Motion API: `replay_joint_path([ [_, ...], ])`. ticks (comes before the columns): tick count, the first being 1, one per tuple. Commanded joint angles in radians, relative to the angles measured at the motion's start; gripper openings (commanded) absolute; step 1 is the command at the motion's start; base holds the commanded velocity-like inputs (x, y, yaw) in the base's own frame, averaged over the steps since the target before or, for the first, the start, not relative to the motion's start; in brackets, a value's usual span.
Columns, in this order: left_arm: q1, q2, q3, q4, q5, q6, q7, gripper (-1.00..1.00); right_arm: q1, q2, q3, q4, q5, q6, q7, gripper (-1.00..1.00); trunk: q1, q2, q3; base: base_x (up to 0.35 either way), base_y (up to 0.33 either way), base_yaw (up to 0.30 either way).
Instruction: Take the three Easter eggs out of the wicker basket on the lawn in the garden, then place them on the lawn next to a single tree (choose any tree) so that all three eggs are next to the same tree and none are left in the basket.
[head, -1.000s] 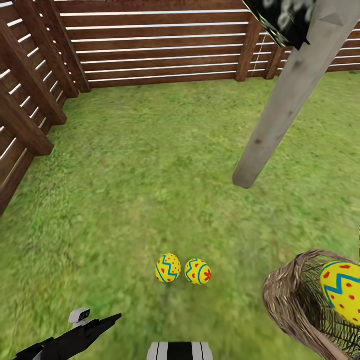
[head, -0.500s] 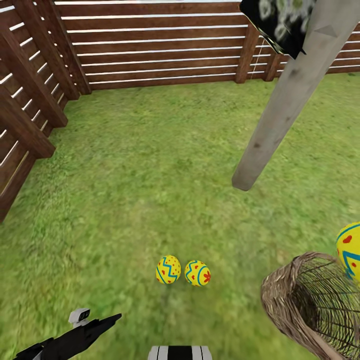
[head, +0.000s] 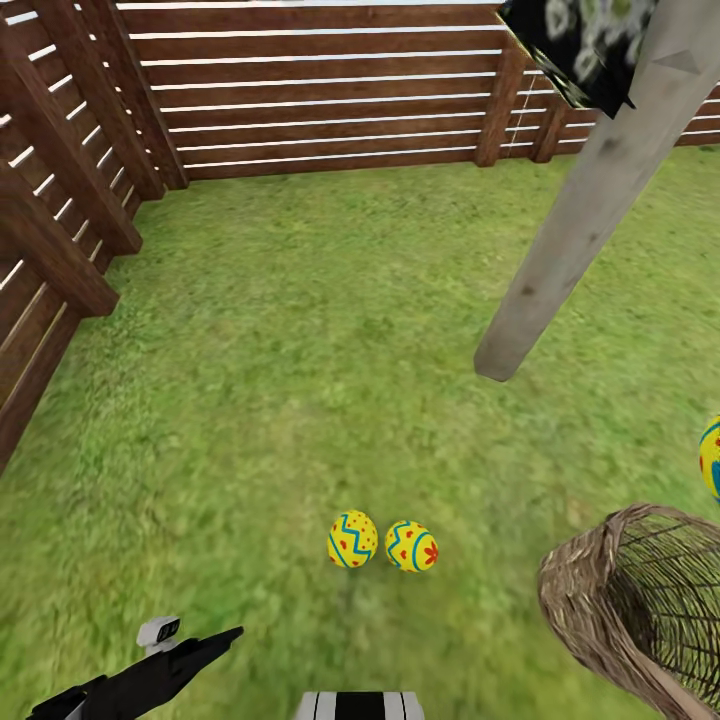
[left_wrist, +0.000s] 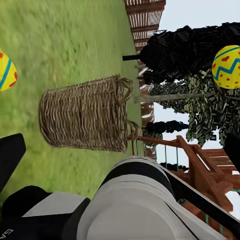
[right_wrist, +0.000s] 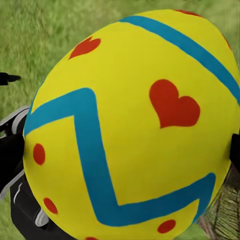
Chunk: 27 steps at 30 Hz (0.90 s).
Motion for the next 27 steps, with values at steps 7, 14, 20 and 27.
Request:
replay_joint_path([
  [7, -0.001, 0.001, -0.008, 0.000, 0.008, 0.010, -0.002, 1.00, -0.007, 0.076, 0.013, -0.003, 0.009, 0.014, -0.015, -1.00, 0.000, 0.000, -0.001, 0.000, 0.306, 0.000],
  [14, -0.001, -0.001, -0.008, 0.000, 0.008, 0.011, -0.002, 1.00, -0.007, 0.246, 0.016, -0.002, 0.005, 0.020, -0.131, -1.00, 0.000, 0.000, -0.001, 0.000, 0.306, 0.000],
  [20, -0.001, -0.001, -0.008, 0.000, 0.008, 0.011, -0.002, 1.00, -0.007, 0.424, 0.030, 0.001, 0.001, 0.020, -0.290, -1.00, 0.000, 0.000, -0.001, 0.000, 0.274, 0.000],
  [27, -0.001, 0.001, -0.007, 0.001, 0.009, 0.011, -0.002, 1.00, -0.007, 0.678, 0.175, 0.101, -0.006, 0.020, -0.676, -1.00, 0.000, 0.000, -0.001, 0.000, 0.028, 0.000],
])
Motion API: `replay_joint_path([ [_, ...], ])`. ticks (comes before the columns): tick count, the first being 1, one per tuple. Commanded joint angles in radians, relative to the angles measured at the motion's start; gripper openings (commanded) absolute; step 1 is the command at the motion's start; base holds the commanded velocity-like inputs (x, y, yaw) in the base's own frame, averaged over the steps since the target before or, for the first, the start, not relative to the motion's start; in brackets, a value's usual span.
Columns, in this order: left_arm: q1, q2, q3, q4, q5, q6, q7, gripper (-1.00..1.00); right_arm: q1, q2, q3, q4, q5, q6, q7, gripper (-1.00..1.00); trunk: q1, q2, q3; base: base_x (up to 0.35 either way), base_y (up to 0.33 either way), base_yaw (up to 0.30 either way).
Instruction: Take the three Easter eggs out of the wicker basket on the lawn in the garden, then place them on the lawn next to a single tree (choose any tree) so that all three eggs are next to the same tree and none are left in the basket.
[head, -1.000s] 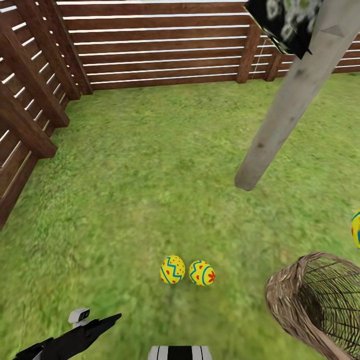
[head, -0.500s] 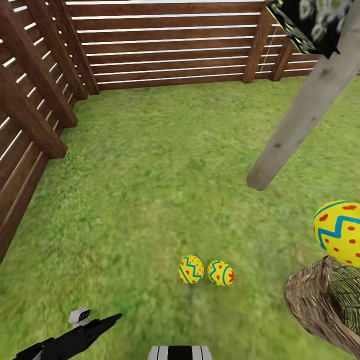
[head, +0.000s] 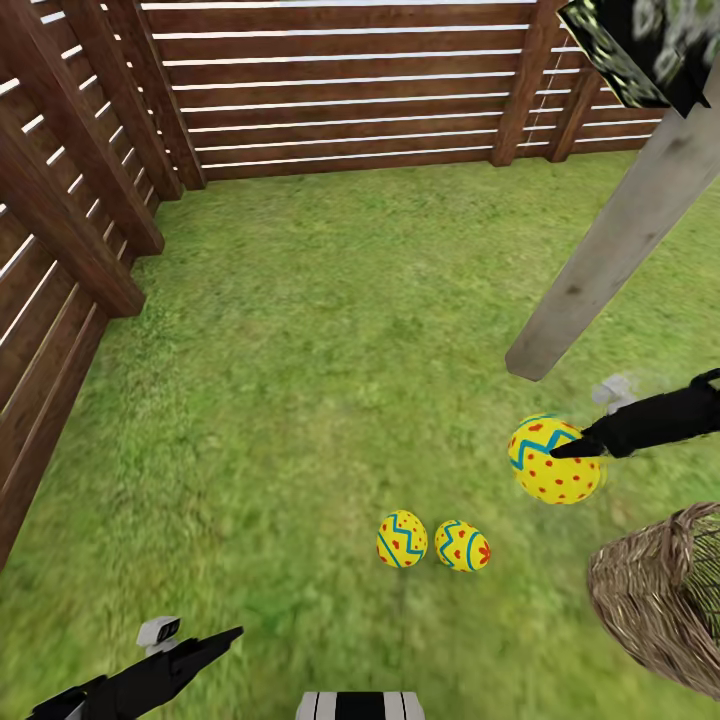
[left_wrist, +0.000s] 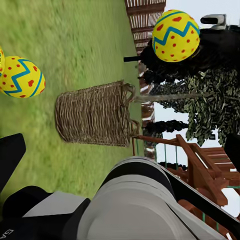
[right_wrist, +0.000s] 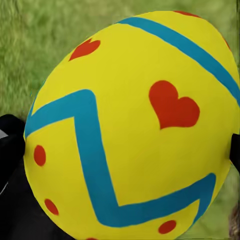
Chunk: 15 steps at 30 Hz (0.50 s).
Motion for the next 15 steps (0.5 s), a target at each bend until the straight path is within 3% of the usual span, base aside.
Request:
replay_joint_path([
  [1, -0.001, 0.002, -0.007, 0.003, 0.008, 0.011, -0.003, 1.00, -0.004, 0.041, 0.031, 0.043, 0.003, 0.000, -0.040, -1.00, 0.000, 0.000, -0.001, 0.000, 0.001, 0.000],
  [4, -0.001, 0.002, -0.007, 0.009, 0.009, 0.010, -0.003, 1.00, -0.004, 0.136, 0.066, 0.187, 0.003, 0.000, -0.118, -1.00, 0.000, 0.000, -0.001, 0.000, 0.000, 0.000],
  [7, -0.001, 0.004, -0.007, 0.010, 0.009, 0.009, -0.003, 1.00, -0.004, 0.224, 0.074, 0.326, 0.009, -0.002, -0.146, -1.00, 0.004, -0.007, -0.004, 0.000, 0.000, 0.000],
  [10, -0.001, 0.005, -0.007, 0.011, 0.011, 0.009, -0.003, 1.00, -0.004, 0.328, 0.076, 0.484, 0.011, -0.009, -0.246, -1.00, 0.015, -0.028, -0.013, 0.000, 0.000, 0.000],
  [12, -0.001, 0.006, -0.007, 0.011, 0.011, 0.009, -0.003, 1.00, -0.004, 0.377, 0.077, 0.571, 0.012, -0.019, -0.303, -1.00, 0.023, -0.042, -0.019, 0.000, 0.000, 0.000],
  [15, -0.001, 0.004, -0.007, 0.011, 0.011, 0.008, -0.003, 1.00, -0.004, 0.428, 0.077, 0.659, 0.014, -0.121, -0.325, -1.00, 0.034, -0.063, -0.029, 0.000, 0.000, 0.000],
])
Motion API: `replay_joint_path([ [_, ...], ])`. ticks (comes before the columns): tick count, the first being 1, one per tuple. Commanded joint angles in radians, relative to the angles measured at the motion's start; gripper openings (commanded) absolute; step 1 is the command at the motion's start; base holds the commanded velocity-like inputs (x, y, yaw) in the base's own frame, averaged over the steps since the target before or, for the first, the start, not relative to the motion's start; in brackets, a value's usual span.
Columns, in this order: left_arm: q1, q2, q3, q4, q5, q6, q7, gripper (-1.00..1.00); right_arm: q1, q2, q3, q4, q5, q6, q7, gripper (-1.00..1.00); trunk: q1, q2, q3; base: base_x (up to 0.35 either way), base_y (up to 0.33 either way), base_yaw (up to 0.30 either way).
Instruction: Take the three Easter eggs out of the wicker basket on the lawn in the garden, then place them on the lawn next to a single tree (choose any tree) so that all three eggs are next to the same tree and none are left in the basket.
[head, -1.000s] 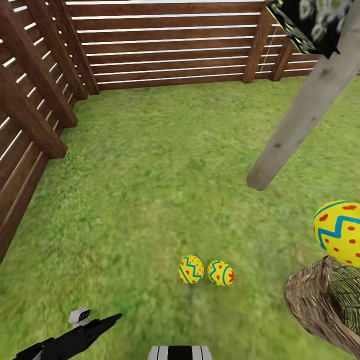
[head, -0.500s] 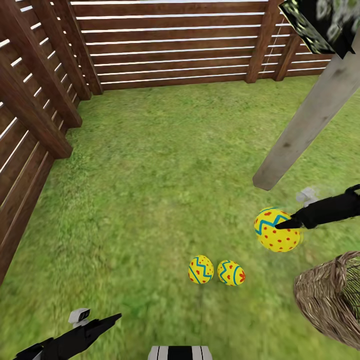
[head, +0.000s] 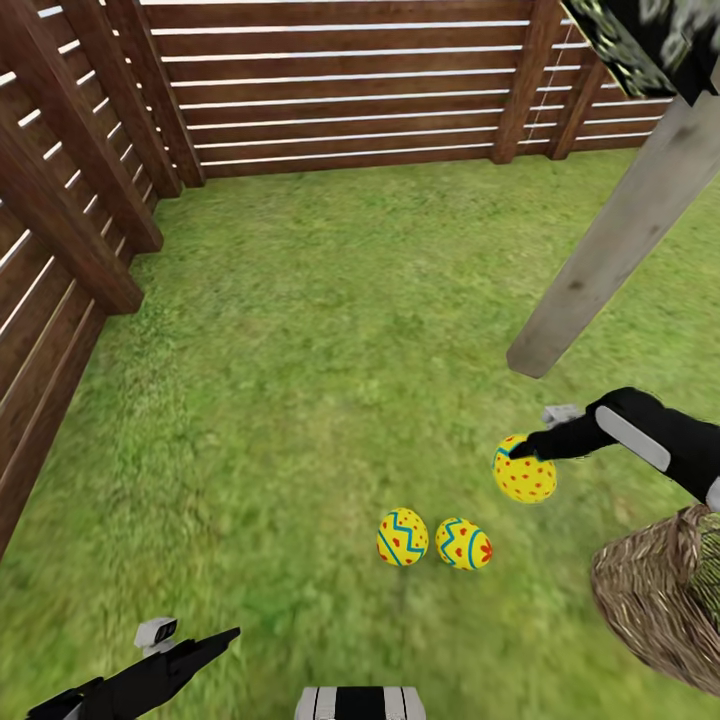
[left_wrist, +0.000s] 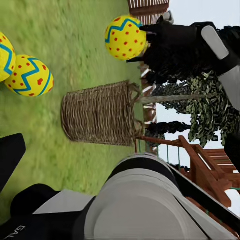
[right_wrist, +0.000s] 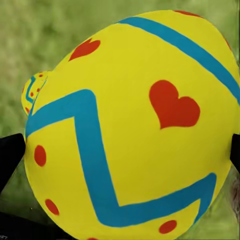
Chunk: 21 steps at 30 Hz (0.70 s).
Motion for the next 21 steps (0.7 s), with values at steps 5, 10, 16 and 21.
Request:
replay_joint_path([
  [5, -0.001, 0.002, -0.007, -0.001, 0.008, 0.010, -0.003, 1.00, -0.002, 0.061, 0.041, 0.161, 0.009, -0.198, -0.041, -1.00, 0.019, -0.036, -0.016, 0.000, 0.000, 0.000],
  [10, -0.001, 0.002, -0.008, -0.001, 0.004, 0.010, -0.003, 1.00, -0.002, 0.149, 0.097, 0.347, 0.010, -0.345, -0.063, -1.00, 0.038, -0.071, -0.032, 0.000, 0.000, 0.000],
  [16, -0.001, -0.001, -0.009, -0.002, 0.001, 0.011, -0.003, 1.00, -0.001, 0.294, 0.106, 0.643, 0.054, -0.512, -0.081, -1.00, 0.061, -0.113, -0.051, 0.000, 0.000, 0.000],
  [21, -0.001, -0.001, -0.009, -0.002, 0.002, 0.011, -0.003, 1.00, 0.001, 0.316, 0.105, 0.718, 0.087, -0.581, -0.115, -1.00, 0.080, -0.148, -0.067, 0.000, 0.000, 0.000],
])
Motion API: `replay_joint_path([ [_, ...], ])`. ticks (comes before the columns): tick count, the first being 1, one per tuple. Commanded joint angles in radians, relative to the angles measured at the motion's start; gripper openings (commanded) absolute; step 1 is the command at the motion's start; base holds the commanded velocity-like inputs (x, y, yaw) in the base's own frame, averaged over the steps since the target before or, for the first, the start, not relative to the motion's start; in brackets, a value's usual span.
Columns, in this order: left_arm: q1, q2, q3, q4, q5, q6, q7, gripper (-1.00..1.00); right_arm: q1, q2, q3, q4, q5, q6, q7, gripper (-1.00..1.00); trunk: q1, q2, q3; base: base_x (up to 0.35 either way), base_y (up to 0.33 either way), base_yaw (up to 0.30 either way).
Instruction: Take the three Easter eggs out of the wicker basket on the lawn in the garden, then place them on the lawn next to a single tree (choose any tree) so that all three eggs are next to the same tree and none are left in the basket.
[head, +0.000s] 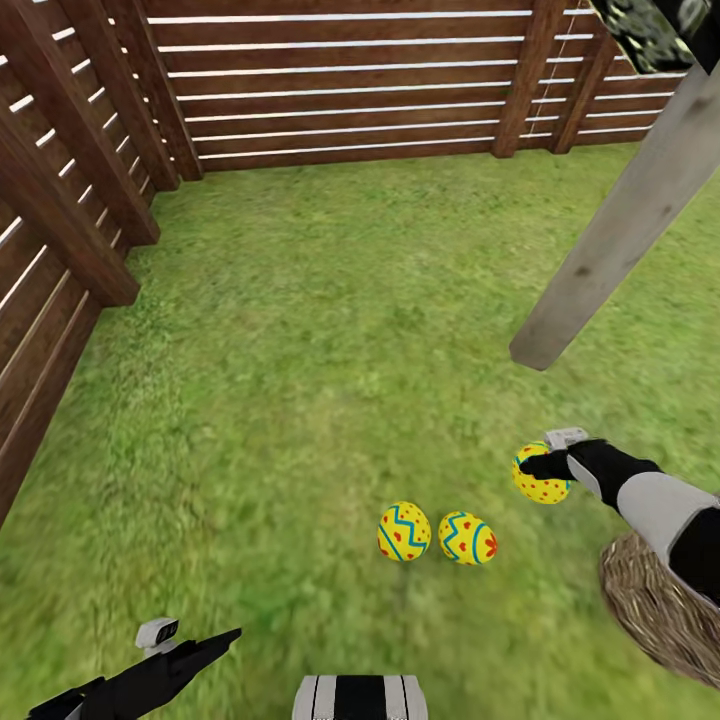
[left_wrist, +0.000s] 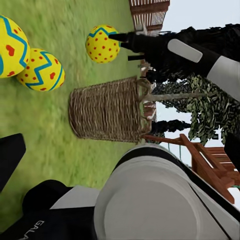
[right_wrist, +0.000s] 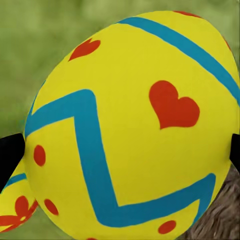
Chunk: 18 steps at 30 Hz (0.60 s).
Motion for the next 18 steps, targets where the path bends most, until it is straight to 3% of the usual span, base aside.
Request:
replay_joint_path([
  [1, -0.001, 0.001, -0.008, 0.000, 0.008, 0.011, -0.003, 1.00, 0.001, 0.000, 0.005, 0.008, -0.004, -0.009, -0.004, -1.00, 0.004, -0.008, -0.004, 0.000, 0.000, 0.000],
  [18, -0.001, 0.004, -0.007, 0.000, 0.012, 0.011, -0.003, 1.00, 0.041, 0.026, 0.006, 0.020, -0.004, -0.028, -0.036, -1.00, 0.069, -0.127, -0.057, 0.000, 0.000, 0.000],
])
